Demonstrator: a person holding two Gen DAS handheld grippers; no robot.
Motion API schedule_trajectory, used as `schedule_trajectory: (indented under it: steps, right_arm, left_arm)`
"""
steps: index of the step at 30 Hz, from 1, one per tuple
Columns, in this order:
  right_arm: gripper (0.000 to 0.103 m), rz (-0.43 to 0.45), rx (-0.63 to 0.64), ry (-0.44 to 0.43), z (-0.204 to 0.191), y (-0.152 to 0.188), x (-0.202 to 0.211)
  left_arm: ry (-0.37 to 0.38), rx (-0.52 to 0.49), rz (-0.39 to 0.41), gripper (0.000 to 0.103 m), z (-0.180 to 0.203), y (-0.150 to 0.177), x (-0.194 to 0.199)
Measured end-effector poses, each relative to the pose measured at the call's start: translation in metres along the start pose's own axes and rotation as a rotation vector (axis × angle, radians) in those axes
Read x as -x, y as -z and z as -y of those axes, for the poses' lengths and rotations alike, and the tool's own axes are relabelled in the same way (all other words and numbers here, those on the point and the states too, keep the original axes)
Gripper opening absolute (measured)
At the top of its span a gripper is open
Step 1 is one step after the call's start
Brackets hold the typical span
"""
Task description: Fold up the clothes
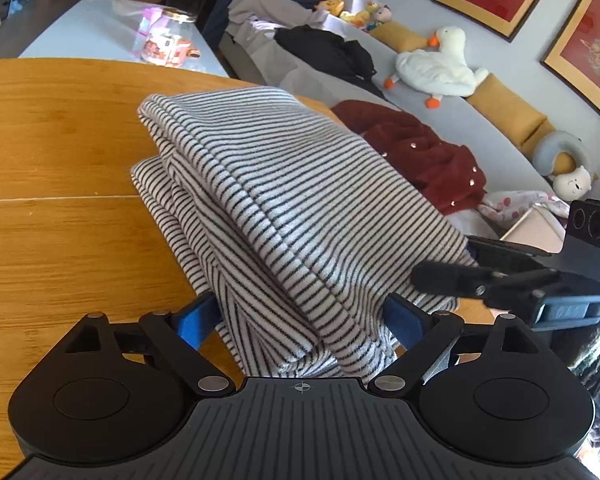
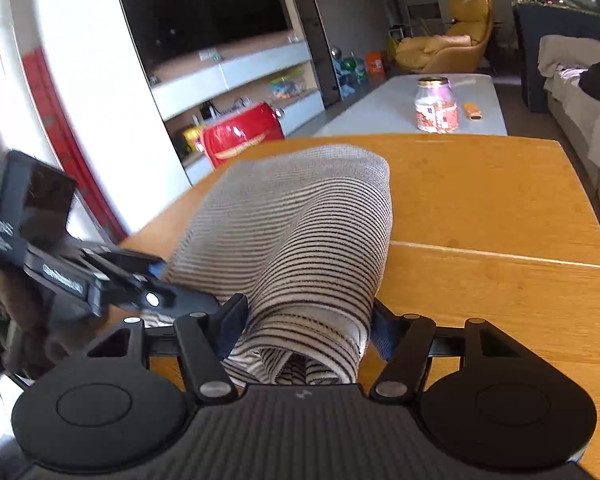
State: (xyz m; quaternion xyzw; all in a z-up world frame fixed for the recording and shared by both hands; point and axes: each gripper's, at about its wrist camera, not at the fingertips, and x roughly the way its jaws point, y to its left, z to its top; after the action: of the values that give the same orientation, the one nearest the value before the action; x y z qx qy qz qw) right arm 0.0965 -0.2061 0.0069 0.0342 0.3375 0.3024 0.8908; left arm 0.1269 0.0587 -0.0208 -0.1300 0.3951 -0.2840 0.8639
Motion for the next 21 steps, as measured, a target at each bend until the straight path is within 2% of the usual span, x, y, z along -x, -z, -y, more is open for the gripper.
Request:
schedule_trajectory:
  steps: [6,9,11,15,19,21]
  right_arm:
    - [0.065,-0.014,0.0,0.024,0.0,0.003,-0.001]
    - [0.073,-0.011,-0.003,0.012,0.003,0.0,0.004]
    - [0.085,0.02,-0.044,-0.015,0.01,-0.005,0.011]
    - [0.09,0.073,-0.153,-0.092,0.034,-0.022,0.019]
    - [0.092,0.044,-0.203,-0.118,0.055,-0.038,0.0]
    - [0.092,0.015,-0.232,-0.13,0.066,-0.045,-0.013]
  left_arm:
    - [-0.017,-0.028,0.002,0.092,0.005,0.001,0.0]
    - [-0.017,-0.031,0.002,0.092,0.005,0.002,0.001]
    - [-0.018,-0.03,0.001,0.092,0.005,0.002,0.001]
    - [-0.018,-0.029,-0.003,0.092,0.004,0.002,0.001]
    - [-0.004,-0.008,-0.006,0.091,0.002,-0.002,0.003]
    - [0.013,0.033,0.002,0.091,-0.004,-0.008,0.005]
